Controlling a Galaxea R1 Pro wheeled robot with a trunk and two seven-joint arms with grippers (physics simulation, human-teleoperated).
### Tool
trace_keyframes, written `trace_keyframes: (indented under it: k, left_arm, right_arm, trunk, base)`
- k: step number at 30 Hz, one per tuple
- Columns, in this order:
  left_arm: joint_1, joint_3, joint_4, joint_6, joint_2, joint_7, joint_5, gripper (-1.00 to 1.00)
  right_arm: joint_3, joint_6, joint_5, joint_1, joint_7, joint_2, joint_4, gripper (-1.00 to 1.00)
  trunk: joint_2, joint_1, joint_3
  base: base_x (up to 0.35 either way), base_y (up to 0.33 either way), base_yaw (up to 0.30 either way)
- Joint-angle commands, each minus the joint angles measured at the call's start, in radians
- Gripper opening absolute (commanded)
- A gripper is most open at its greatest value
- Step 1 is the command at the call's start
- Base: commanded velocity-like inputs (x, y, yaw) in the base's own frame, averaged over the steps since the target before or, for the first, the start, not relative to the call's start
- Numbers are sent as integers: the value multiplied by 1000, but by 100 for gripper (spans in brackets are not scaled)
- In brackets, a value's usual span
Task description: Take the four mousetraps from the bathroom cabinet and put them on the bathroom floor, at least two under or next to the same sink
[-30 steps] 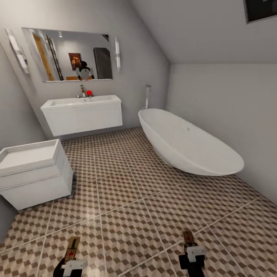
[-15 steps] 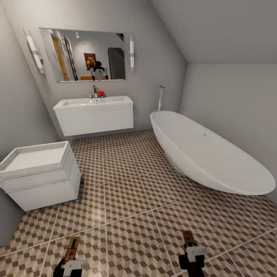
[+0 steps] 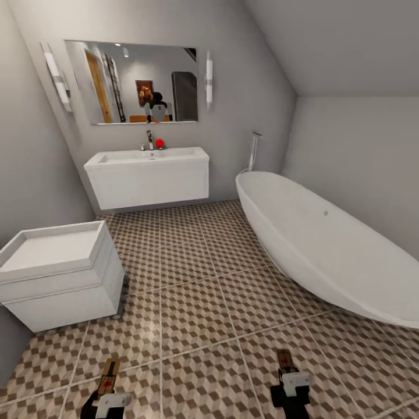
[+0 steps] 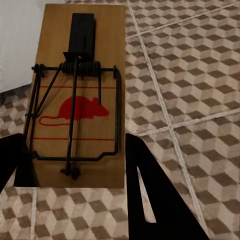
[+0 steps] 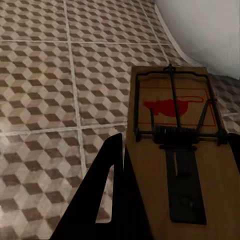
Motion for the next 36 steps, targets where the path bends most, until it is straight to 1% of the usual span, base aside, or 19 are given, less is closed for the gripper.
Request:
trace_keyframes:
  k: [1, 5, 9, 14, 36]
  left_arm:
    - [-1, -9, 3, -4, -1, 2, 4, -100]
    - [-1, -9, 3, -4, -1, 2, 3, -100]
    - [-1, -9, 3, 2, -1, 2, 3, -100]
    - [-1, -9, 3, 19, -1, 2, 3, -100]
    - [-1, -9, 3, 21, -1, 2, 2, -100]
  right_arm:
    - [8, -2, -5, 0, -5, -1, 0, -100]
    - [8, -2, -5, 0, -5, -2, 0, -100]
    - [8, -2, -5, -1, -5, -2, 0, -100]
    - [8, -2, -5, -1, -5, -2, 0, -100]
    - [9, -2, -5, 0, -5, -2, 0, -100]
  trunk:
    - [0, 1, -1]
    - [0, 1, -1]
    - [0, 1, -1]
    - [0, 1, -1]
    - [0, 1, -1]
  base:
    - [336, 0, 245]
    - [336, 0, 235]
    - [336, -1, 84]
    - [336, -47, 15]
    - [336, -84, 3]
